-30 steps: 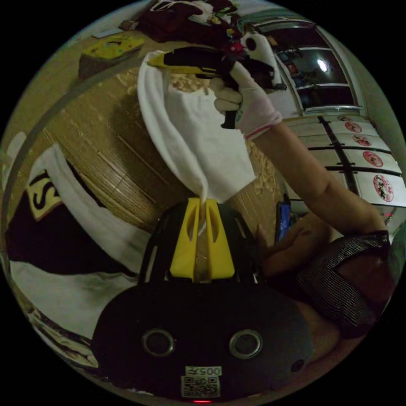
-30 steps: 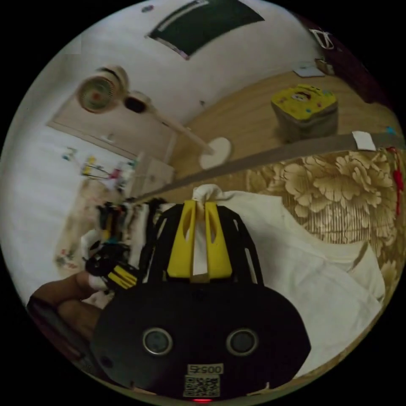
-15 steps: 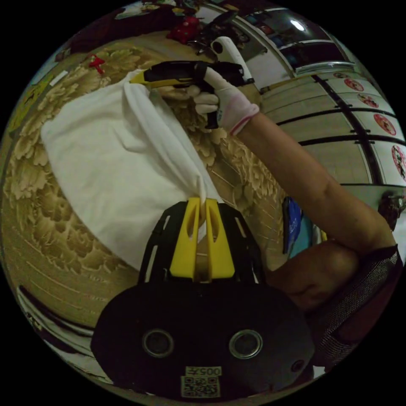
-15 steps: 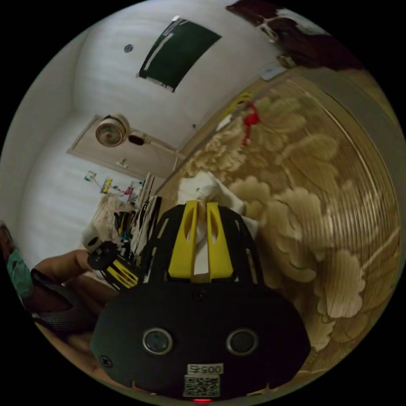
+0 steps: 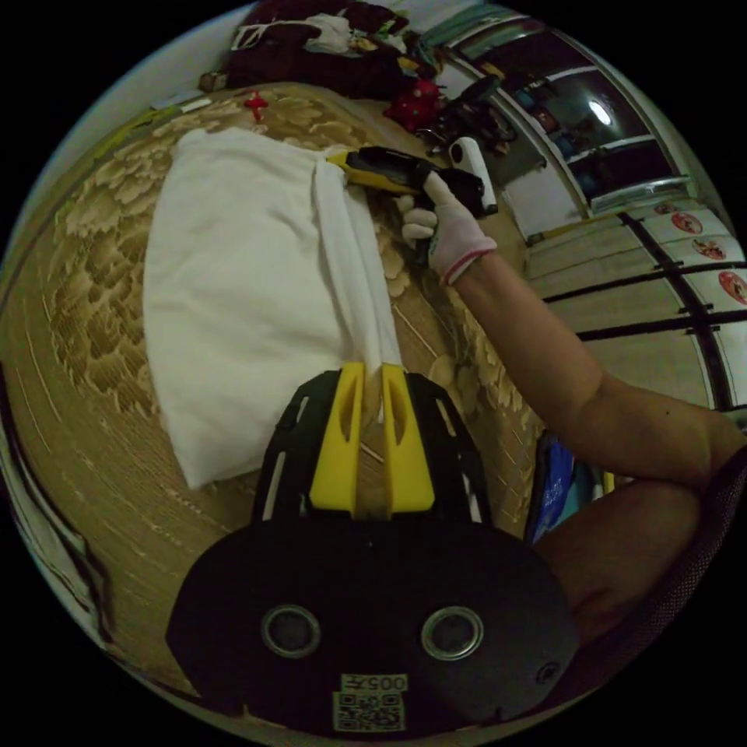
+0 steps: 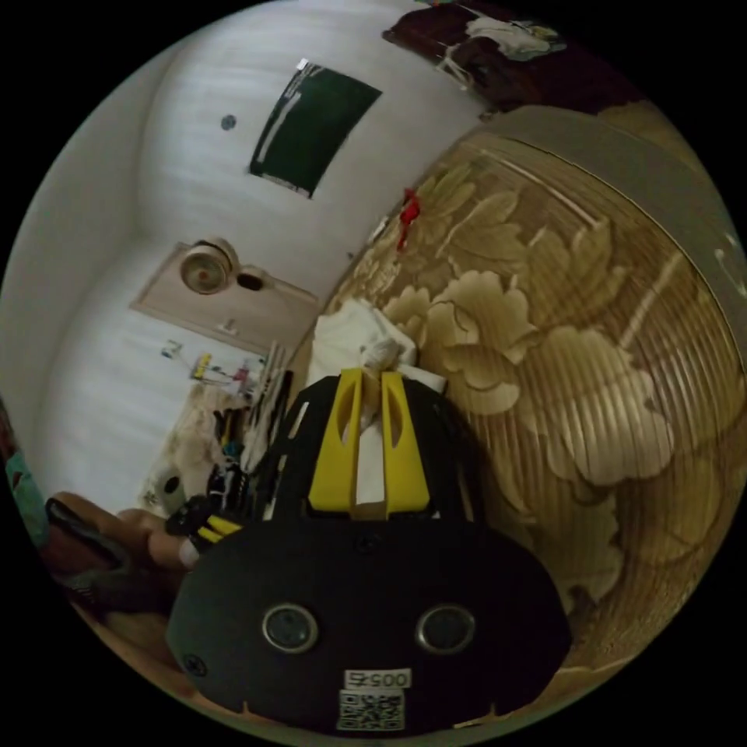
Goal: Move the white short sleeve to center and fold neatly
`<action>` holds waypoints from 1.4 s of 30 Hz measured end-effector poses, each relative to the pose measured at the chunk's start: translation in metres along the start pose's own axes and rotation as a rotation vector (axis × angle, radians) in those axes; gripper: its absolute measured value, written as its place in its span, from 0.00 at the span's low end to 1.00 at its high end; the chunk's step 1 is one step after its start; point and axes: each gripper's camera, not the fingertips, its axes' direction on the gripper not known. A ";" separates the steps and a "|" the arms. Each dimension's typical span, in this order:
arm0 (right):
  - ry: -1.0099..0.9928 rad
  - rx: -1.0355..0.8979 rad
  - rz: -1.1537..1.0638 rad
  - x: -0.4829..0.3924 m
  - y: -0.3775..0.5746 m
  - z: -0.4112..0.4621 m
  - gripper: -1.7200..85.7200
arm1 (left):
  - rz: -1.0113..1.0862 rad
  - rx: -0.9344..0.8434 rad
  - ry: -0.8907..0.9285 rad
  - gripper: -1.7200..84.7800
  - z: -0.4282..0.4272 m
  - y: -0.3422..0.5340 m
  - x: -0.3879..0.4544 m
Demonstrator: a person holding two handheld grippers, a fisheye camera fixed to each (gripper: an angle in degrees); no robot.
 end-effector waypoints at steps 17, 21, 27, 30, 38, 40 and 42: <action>-0.082 -0.155 -0.241 -0.012 0.084 -0.057 0.01 | 0.138 0.136 -0.088 0.01 0.035 0.016 0.053; -0.056 -0.311 -0.265 -0.007 0.103 -0.034 0.01 | 0.167 0.031 -0.069 0.01 0.071 0.002 0.052; 0.255 -0.325 -0.267 0.006 0.129 -0.042 0.01 | 0.177 -0.001 -0.018 0.01 0.083 0.007 0.043; 0.241 -0.321 -0.369 -0.006 0.140 -0.048 0.01 | 0.231 0.069 -0.085 0.01 0.073 0.013 0.045; 0.215 -0.453 -0.325 0.015 0.170 -0.031 0.01 | 0.148 -0.034 0.063 0.01 0.090 0.012 -0.006; 0.210 -0.393 -0.340 0.016 0.172 -0.048 0.01 | 0.127 0.068 0.041 0.01 0.068 0.021 -0.020; 0.172 -0.349 -0.304 0.023 0.174 -0.066 0.01 | 0.087 0.149 -0.017 0.02 0.037 0.034 -0.050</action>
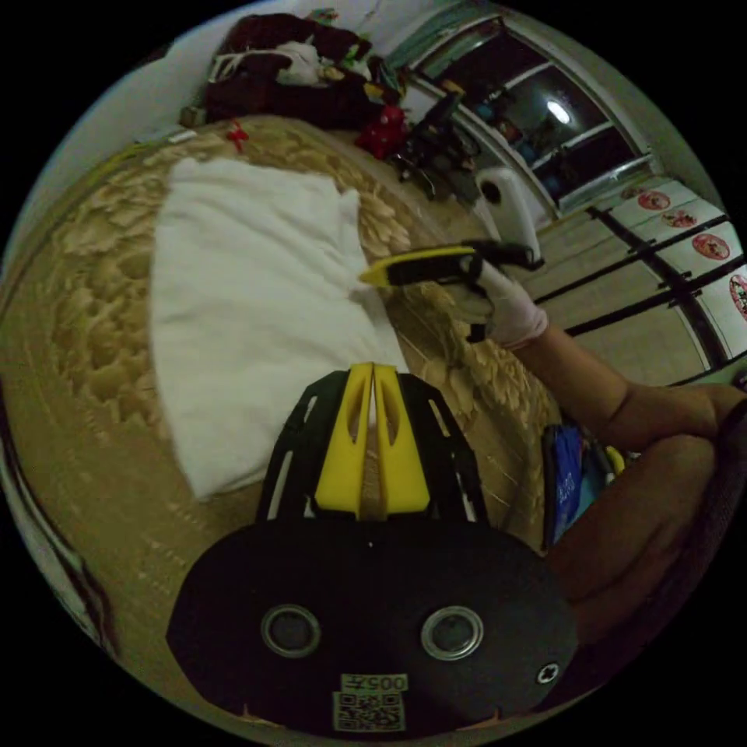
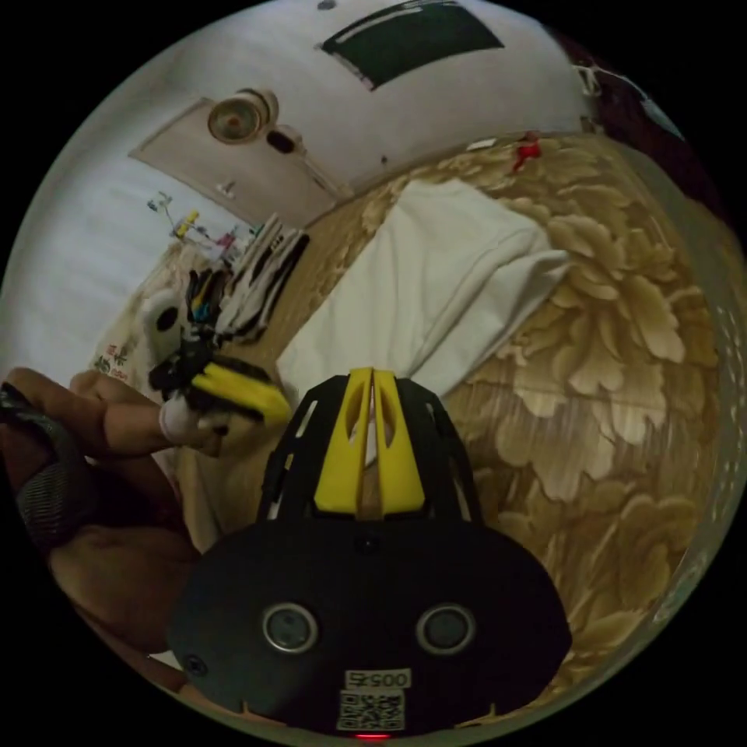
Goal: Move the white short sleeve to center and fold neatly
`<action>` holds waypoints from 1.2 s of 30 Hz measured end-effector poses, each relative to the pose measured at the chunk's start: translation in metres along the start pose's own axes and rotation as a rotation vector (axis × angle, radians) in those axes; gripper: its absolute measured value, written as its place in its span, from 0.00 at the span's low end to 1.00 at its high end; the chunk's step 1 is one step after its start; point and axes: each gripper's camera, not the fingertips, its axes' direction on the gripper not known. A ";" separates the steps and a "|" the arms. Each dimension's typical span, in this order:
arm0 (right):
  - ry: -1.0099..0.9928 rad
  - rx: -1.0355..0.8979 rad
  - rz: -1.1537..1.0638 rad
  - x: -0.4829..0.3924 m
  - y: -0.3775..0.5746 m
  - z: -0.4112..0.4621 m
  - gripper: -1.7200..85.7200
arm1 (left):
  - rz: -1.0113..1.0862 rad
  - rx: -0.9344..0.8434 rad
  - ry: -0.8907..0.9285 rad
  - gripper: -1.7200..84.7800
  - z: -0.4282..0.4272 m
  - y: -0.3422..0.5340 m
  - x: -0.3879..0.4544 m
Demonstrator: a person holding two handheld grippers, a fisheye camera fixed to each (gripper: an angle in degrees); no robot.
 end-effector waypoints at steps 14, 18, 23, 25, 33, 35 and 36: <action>-0.316 -0.041 0.238 0.042 0.072 0.032 0.11 | -0.091 -0.184 0.029 0.16 -0.040 0.049 -0.188; -0.390 -0.050 0.236 0.042 0.067 0.056 0.11 | -0.119 -0.184 0.165 0.17 -0.043 0.062 -0.239; -0.453 -0.056 0.236 0.040 0.050 0.090 0.09 | -0.174 -0.164 0.346 0.15 -0.049 0.082 -0.302; -0.470 -0.059 0.247 0.039 0.044 0.101 0.09 | -0.181 -0.165 0.394 0.13 -0.052 0.091 -0.323; -0.514 0.006 0.289 0.032 0.040 0.114 0.06 | -0.023 -0.250 0.424 0.08 -0.102 0.124 -0.390; -0.585 0.064 0.282 0.025 0.041 0.109 0.06 | 0.016 -0.263 0.473 0.08 -0.118 0.132 -0.402; -0.596 0.074 0.277 0.022 0.040 0.108 0.06 | 0.039 -0.280 0.489 0.08 -0.129 0.137 -0.410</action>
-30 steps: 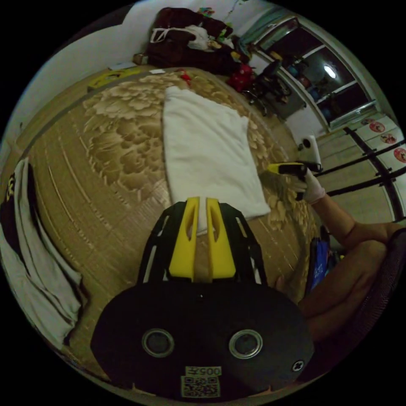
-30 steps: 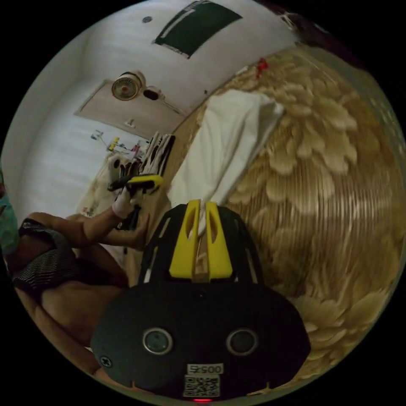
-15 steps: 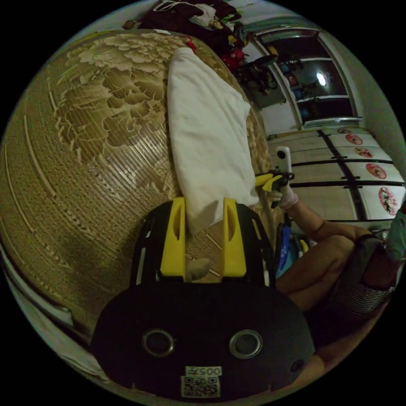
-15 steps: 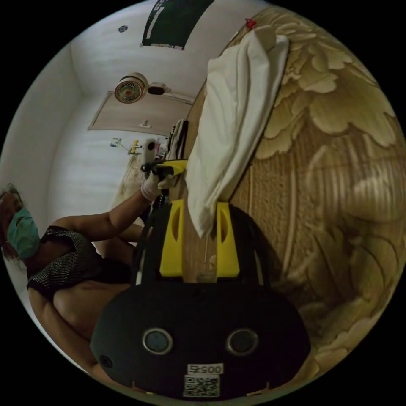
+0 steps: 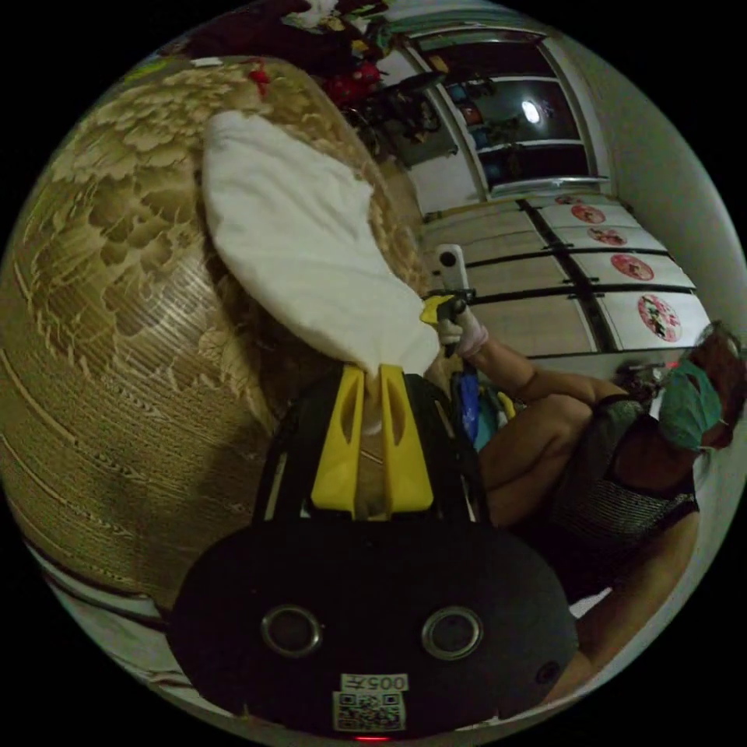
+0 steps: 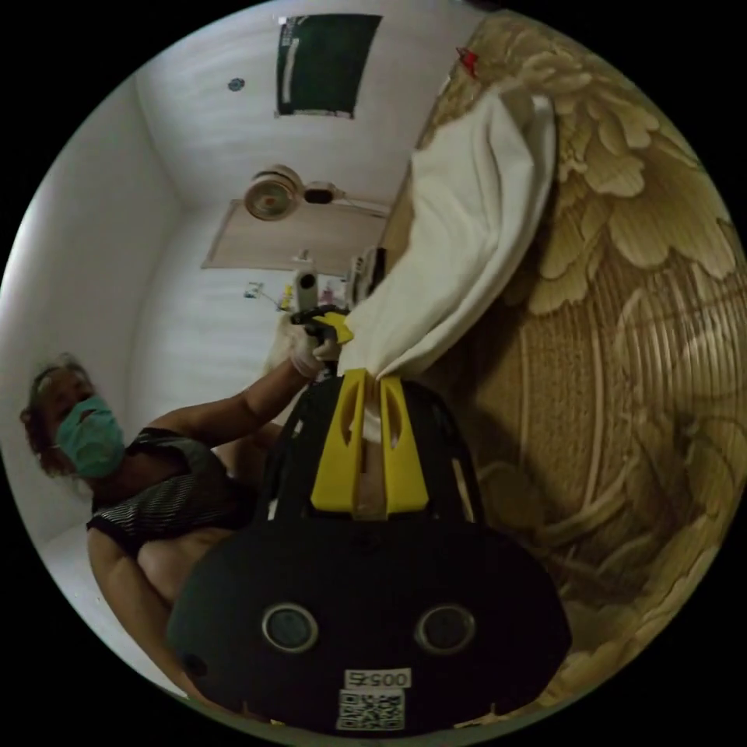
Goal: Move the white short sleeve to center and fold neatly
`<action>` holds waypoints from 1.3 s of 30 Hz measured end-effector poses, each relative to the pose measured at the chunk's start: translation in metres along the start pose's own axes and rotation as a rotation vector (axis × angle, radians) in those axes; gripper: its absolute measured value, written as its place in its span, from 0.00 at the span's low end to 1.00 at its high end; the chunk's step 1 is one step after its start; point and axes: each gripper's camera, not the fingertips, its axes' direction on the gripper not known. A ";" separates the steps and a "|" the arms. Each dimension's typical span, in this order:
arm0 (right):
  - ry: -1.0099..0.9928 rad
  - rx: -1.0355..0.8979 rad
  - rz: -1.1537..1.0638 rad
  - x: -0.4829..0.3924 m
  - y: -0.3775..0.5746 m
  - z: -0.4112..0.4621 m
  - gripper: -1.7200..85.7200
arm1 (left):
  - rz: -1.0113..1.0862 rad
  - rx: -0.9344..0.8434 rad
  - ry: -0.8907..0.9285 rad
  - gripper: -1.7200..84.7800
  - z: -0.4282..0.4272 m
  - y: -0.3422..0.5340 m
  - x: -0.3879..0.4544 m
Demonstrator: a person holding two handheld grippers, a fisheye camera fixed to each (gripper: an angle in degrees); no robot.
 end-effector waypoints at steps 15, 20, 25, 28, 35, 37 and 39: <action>-0.101 -0.107 -0.185 -0.116 -0.042 0.106 0.03 | 0.058 -0.045 0.165 0.07 -0.152 0.183 -0.026; -0.117 -0.164 -0.193 -0.136 -0.085 0.189 0.03 | 0.082 0.017 0.111 0.07 -0.215 0.259 -0.056; -0.122 -0.159 -0.157 -0.122 -0.154 0.283 0.03 | 0.047 0.168 -0.037 0.07 -0.294 0.334 -0.115; -0.090 -0.136 -0.240 -0.134 -0.209 0.344 0.03 | 0.040 0.317 -0.158 0.07 -0.360 0.379 -0.142; -0.011 -0.156 -0.538 -0.184 -0.288 0.498 0.04 | -0.004 0.544 -0.404 0.07 -0.470 0.506 -0.179; 0.035 -0.181 -0.546 -0.172 -0.292 0.541 0.05 | -0.075 0.545 -0.430 0.07 -0.476 0.537 -0.204; 0.078 -0.210 -0.513 -0.147 -0.291 0.583 0.05 | -0.182 0.546 -0.404 0.07 -0.471 0.578 -0.252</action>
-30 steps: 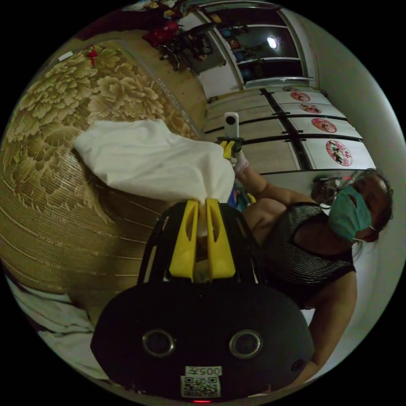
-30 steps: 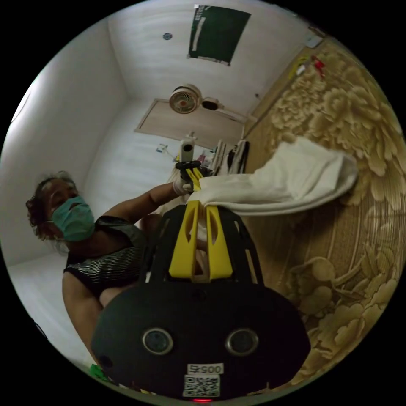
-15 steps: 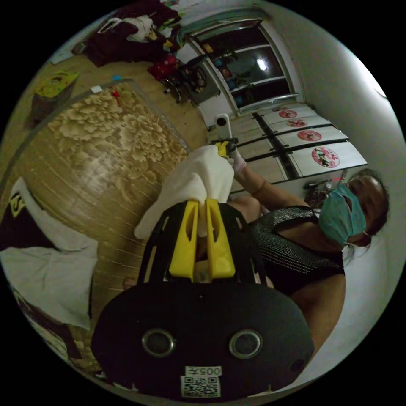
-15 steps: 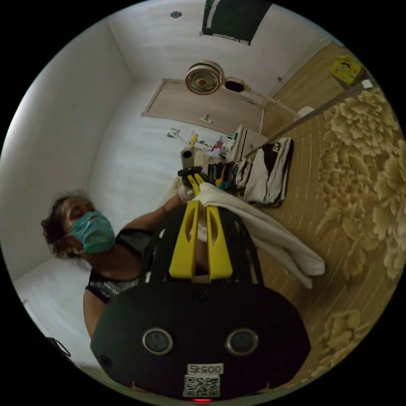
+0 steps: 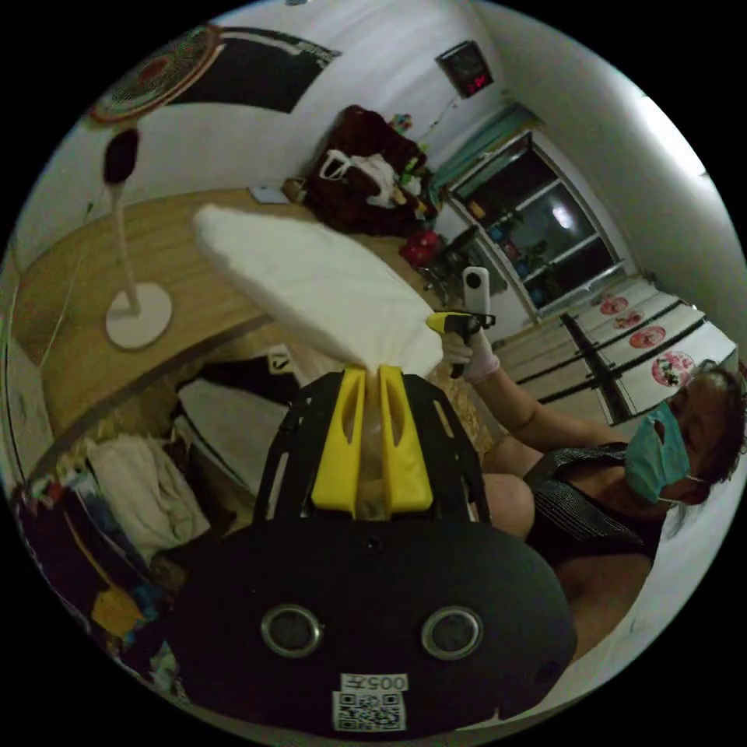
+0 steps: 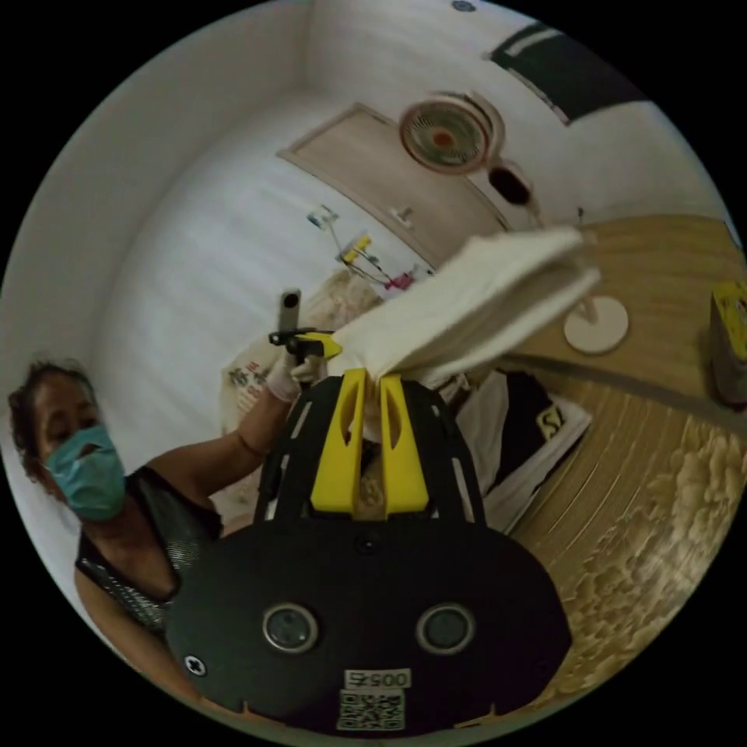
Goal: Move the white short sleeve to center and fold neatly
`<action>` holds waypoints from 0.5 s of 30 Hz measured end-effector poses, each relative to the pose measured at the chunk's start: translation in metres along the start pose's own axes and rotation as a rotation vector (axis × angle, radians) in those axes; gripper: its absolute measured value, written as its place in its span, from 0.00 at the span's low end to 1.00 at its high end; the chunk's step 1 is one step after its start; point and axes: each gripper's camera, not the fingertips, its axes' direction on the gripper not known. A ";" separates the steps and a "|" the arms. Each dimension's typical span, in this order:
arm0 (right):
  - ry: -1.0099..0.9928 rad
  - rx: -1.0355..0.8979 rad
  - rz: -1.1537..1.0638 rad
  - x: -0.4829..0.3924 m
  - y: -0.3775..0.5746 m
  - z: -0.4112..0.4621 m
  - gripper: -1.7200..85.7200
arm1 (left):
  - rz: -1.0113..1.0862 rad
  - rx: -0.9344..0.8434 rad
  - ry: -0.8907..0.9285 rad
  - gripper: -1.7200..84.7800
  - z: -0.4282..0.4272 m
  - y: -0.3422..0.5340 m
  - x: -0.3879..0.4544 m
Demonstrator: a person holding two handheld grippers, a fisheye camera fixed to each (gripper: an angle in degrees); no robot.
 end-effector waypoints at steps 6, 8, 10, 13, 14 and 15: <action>0.088 -0.177 0.291 0.103 0.065 0.142 0.05 | -0.351 -0.075 0.112 0.07 0.067 0.108 -0.141; 0.167 -0.257 0.406 0.137 0.090 0.183 0.05 | -0.443 -0.097 0.131 0.07 0.092 0.137 -0.172; 0.110 -0.188 0.470 0.153 0.097 0.195 0.05 | -0.499 -0.065 0.165 0.07 0.106 0.160 -0.191; 0.121 -0.163 0.462 0.161 0.091 0.213 0.04 | -0.523 0.066 0.239 0.07 0.106 0.182 -0.211; 0.160 -0.188 0.446 0.163 0.088 0.223 0.03 | -0.522 0.076 0.229 0.07 0.106 0.187 -0.217; 0.179 -0.200 0.441 0.164 0.087 0.229 0.03 | -0.515 0.079 0.217 0.07 0.106 0.191 -0.221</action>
